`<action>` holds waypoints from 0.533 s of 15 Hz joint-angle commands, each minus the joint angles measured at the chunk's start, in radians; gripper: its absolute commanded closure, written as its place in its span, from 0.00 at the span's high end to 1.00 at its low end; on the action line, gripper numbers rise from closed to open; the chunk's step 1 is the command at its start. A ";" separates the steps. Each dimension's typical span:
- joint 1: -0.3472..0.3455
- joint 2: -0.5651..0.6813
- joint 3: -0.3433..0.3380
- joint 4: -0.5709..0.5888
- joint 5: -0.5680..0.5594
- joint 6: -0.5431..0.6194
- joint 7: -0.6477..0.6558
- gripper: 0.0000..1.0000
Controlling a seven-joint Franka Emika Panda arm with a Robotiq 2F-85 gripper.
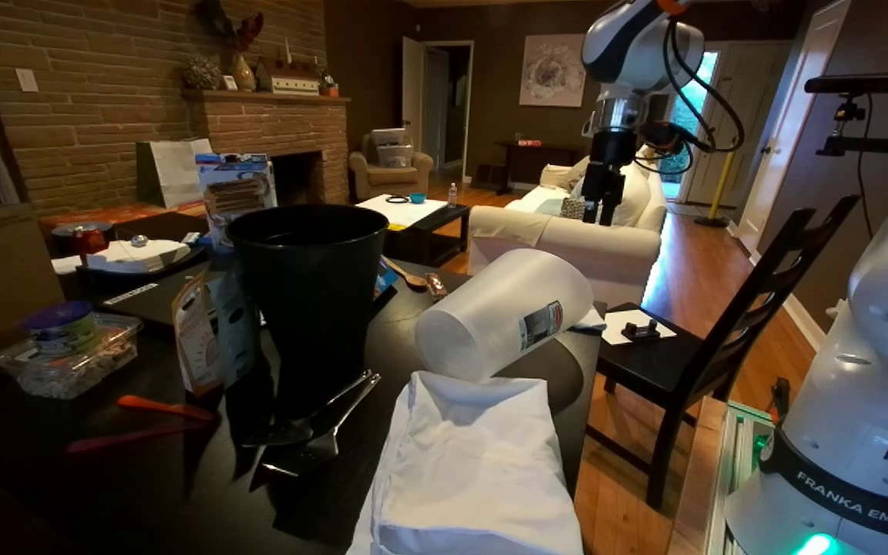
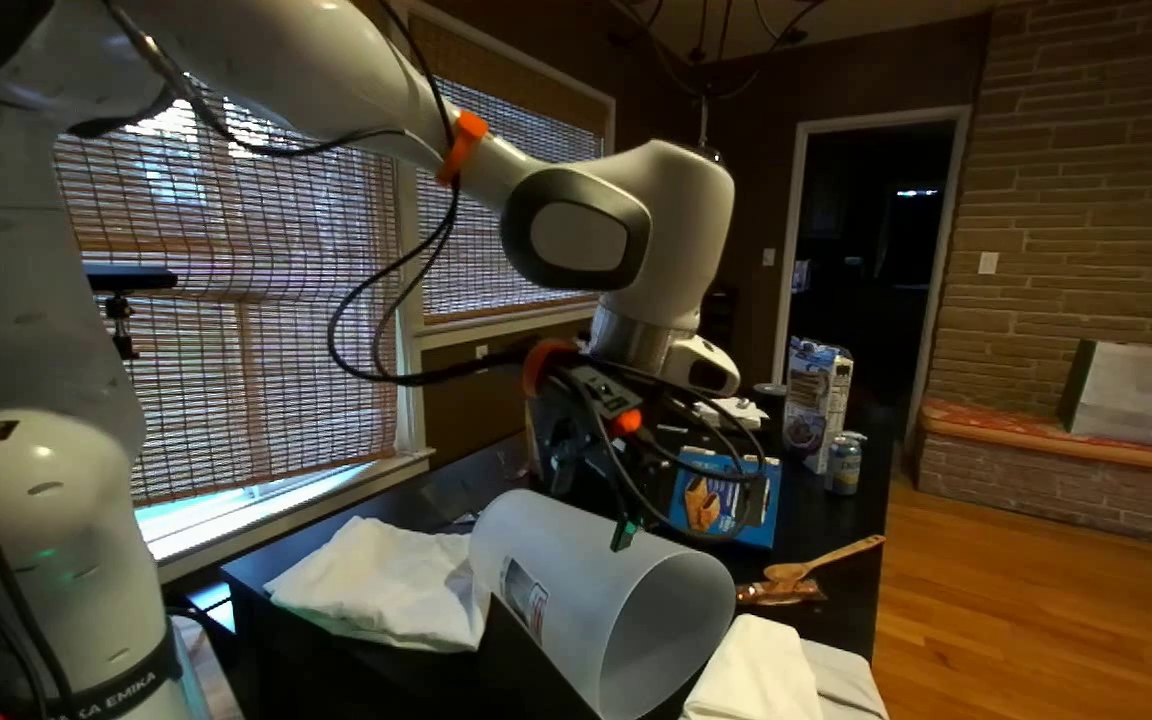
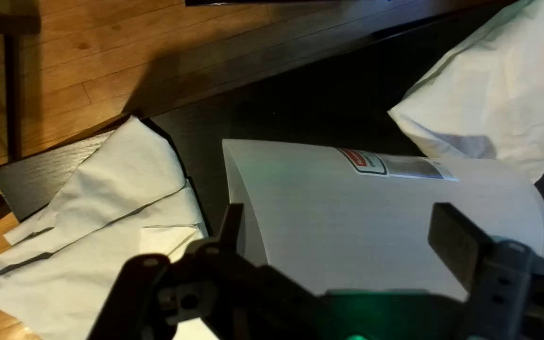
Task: Put the white container upright
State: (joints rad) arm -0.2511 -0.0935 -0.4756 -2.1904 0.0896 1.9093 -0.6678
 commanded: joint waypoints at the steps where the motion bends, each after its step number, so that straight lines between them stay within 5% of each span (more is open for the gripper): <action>1: -0.057 0.129 0.004 0.074 0.137 -0.032 -0.058 1.00; 8: -0.159 0.296 0.065 0.150 0.384 -0.075 -0.167 1.00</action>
State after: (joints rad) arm -0.3529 0.1236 -0.4496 -2.1113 0.3685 1.8799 -0.7710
